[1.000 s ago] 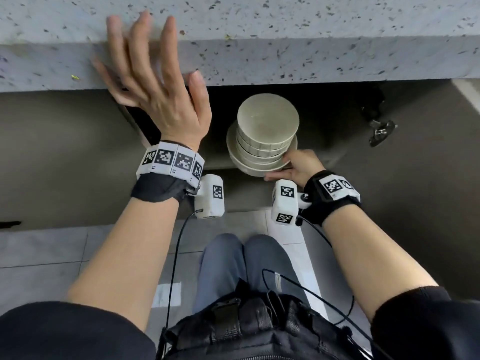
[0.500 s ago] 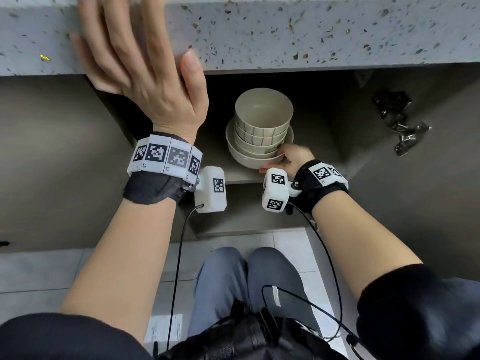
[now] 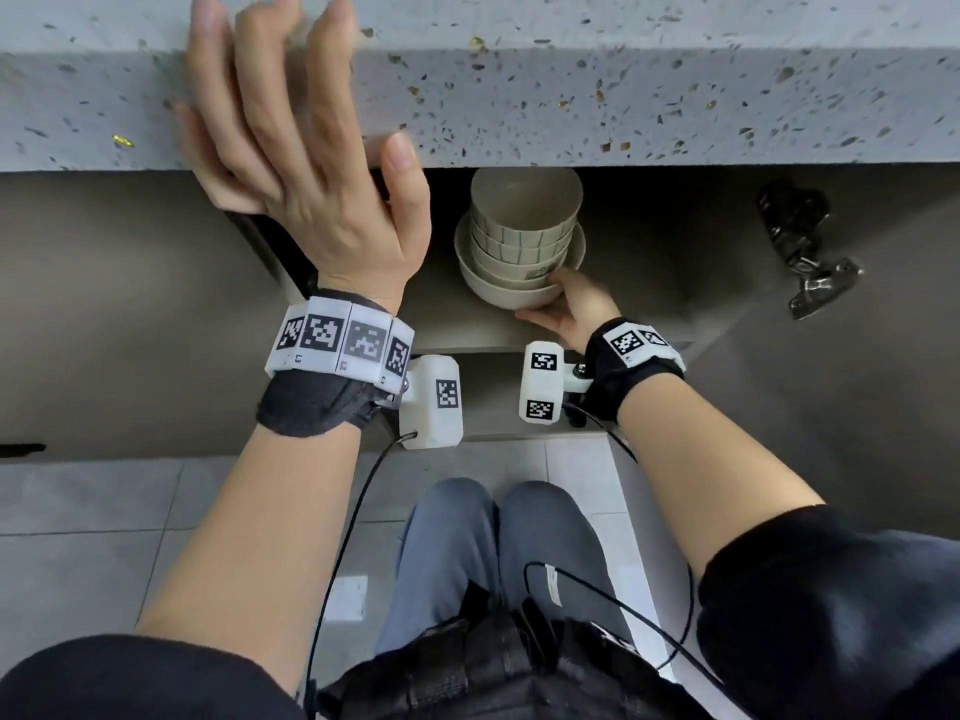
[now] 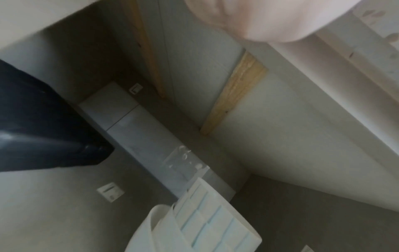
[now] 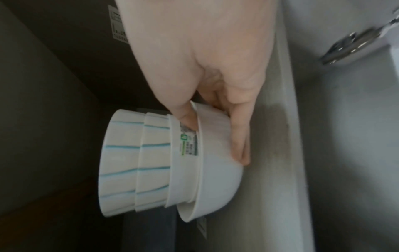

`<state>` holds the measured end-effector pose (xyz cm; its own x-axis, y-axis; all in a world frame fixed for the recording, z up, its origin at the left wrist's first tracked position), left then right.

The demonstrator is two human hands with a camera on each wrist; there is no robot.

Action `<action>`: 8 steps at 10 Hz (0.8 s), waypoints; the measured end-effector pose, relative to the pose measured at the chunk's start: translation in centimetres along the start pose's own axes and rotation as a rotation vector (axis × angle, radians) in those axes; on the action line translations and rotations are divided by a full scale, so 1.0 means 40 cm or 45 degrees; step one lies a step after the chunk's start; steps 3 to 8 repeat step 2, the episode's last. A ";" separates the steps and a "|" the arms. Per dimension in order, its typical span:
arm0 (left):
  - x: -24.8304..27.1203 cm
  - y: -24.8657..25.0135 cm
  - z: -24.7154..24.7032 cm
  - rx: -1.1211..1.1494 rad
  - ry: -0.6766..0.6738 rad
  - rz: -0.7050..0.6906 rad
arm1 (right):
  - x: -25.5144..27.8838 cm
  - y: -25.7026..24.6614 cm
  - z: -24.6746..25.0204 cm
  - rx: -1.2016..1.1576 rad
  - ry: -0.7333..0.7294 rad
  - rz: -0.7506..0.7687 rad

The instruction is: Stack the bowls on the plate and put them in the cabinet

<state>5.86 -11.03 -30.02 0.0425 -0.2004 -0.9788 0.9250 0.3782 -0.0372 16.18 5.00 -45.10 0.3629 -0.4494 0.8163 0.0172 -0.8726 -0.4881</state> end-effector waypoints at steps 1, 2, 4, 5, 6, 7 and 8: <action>-0.010 0.000 0.029 -0.031 -0.114 -0.060 | 0.077 0.028 -0.005 0.129 0.112 -0.036; -0.040 -0.005 0.057 -0.016 -0.207 0.033 | 0.165 0.038 -0.016 0.265 0.216 -0.109; -0.040 -0.005 0.057 -0.016 -0.207 0.033 | 0.165 0.038 -0.016 0.265 0.216 -0.109; -0.040 -0.005 0.057 -0.016 -0.207 0.033 | 0.165 0.038 -0.016 0.265 0.216 -0.109; -0.040 -0.005 0.057 -0.016 -0.207 0.033 | 0.165 0.038 -0.016 0.265 0.216 -0.109; -0.040 -0.005 0.057 -0.016 -0.207 0.033 | 0.165 0.038 -0.016 0.265 0.216 -0.109; -0.040 -0.005 0.057 -0.016 -0.207 0.033 | 0.165 0.038 -0.016 0.265 0.216 -0.109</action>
Point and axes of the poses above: each hand's wrist, its own x-axis away from the middle knuckle, its own z-axis out of the back of the hand, y = z × x, the point moved 1 cm from there along -x, towards the middle knuckle, and after that the axes turned 15 degrees about -z, right-handed, at the moved point
